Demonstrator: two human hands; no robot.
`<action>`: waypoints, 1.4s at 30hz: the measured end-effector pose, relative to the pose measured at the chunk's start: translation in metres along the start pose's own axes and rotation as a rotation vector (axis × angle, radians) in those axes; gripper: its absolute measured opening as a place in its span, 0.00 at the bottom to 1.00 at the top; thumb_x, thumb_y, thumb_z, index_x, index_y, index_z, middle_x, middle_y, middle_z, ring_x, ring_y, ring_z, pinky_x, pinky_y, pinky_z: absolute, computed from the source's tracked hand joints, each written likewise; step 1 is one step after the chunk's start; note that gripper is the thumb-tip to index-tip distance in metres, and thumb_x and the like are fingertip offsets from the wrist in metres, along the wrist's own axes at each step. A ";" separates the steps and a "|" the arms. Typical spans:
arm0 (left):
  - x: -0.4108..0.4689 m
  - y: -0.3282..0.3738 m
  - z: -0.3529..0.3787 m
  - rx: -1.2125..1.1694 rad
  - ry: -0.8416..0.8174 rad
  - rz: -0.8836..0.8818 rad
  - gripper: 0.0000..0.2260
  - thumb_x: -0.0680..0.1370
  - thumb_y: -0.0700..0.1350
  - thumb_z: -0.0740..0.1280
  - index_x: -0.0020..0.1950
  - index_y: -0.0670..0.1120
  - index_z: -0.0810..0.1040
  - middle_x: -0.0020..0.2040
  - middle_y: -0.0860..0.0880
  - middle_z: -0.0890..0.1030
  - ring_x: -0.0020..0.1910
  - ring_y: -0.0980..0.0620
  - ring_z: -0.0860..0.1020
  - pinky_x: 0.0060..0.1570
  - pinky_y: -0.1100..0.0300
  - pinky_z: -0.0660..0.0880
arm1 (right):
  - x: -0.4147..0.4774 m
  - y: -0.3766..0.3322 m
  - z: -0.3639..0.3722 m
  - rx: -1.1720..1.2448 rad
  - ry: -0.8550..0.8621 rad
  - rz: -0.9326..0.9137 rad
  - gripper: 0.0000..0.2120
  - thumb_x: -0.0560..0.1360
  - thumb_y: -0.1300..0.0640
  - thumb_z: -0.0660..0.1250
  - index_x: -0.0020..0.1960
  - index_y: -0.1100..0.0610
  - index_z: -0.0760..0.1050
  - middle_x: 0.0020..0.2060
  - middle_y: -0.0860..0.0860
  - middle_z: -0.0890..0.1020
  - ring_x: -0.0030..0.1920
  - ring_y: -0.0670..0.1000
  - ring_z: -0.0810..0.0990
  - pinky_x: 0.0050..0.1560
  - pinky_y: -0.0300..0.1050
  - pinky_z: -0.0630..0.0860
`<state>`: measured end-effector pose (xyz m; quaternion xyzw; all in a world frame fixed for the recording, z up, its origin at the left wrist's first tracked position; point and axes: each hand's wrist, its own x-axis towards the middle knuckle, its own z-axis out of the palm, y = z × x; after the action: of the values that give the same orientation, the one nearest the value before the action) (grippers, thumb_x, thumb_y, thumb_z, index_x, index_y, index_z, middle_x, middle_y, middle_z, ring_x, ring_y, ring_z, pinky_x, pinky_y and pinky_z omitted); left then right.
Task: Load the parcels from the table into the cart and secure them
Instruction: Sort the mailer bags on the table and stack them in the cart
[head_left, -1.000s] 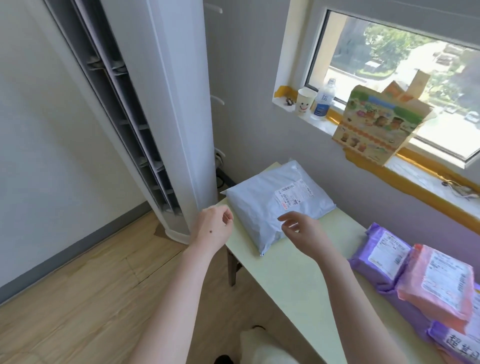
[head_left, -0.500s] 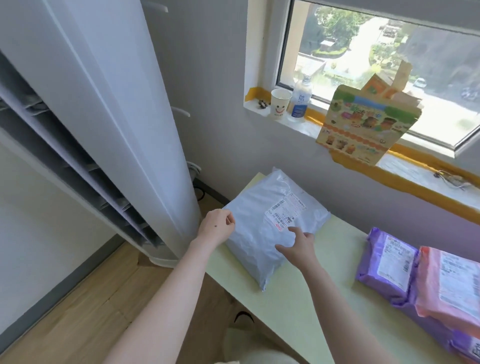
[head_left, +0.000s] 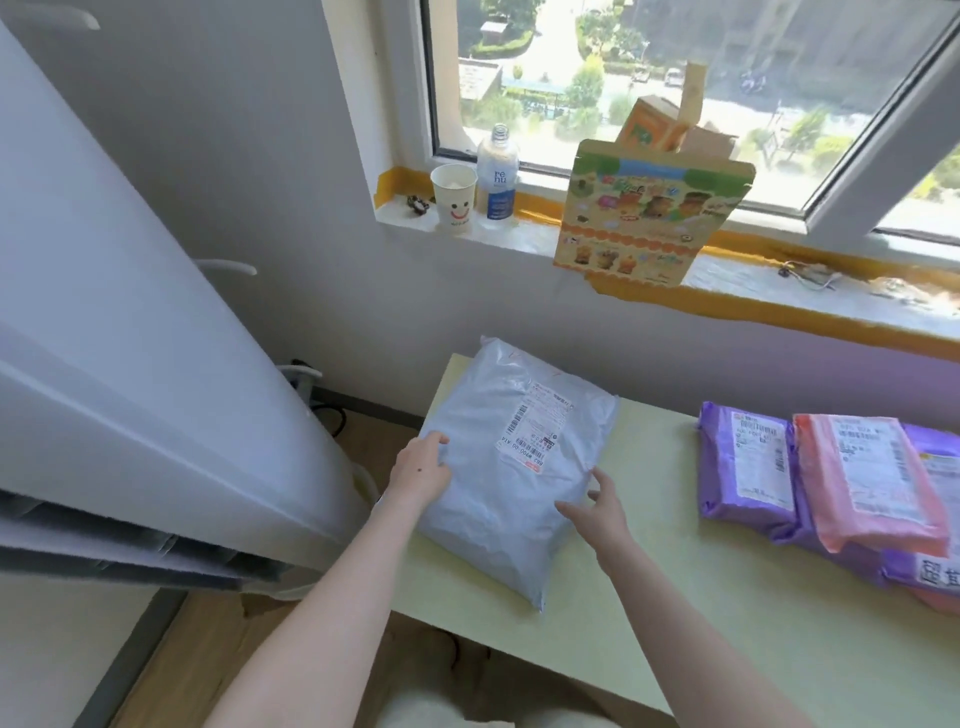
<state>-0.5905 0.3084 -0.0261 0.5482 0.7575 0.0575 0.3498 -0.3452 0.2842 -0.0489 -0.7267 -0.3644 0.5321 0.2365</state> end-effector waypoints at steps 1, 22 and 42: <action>0.005 0.000 0.000 0.007 -0.007 0.002 0.20 0.79 0.38 0.59 0.71 0.47 0.65 0.68 0.43 0.69 0.58 0.43 0.73 0.56 0.49 0.73 | -0.001 0.002 0.001 0.043 0.013 0.039 0.37 0.72 0.67 0.70 0.76 0.56 0.57 0.65 0.59 0.70 0.61 0.57 0.73 0.55 0.48 0.74; 0.035 0.002 -0.037 -0.209 -0.176 0.098 0.10 0.74 0.34 0.65 0.52 0.45 0.77 0.47 0.46 0.79 0.49 0.45 0.77 0.47 0.56 0.72 | -0.062 0.015 0.036 0.363 0.311 0.188 0.14 0.69 0.72 0.64 0.52 0.63 0.80 0.40 0.55 0.81 0.40 0.53 0.78 0.44 0.49 0.76; -0.125 0.170 0.006 -0.335 -0.472 0.659 0.07 0.70 0.39 0.73 0.40 0.51 0.81 0.39 0.48 0.84 0.41 0.48 0.81 0.38 0.59 0.75 | -0.255 0.083 -0.104 0.511 0.938 -0.042 0.12 0.75 0.67 0.66 0.55 0.54 0.77 0.49 0.51 0.81 0.51 0.57 0.80 0.54 0.57 0.78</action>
<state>-0.4335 0.2647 0.1075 0.6945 0.4217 0.1612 0.5601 -0.2668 0.0373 0.0770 -0.7983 -0.0929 0.2170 0.5540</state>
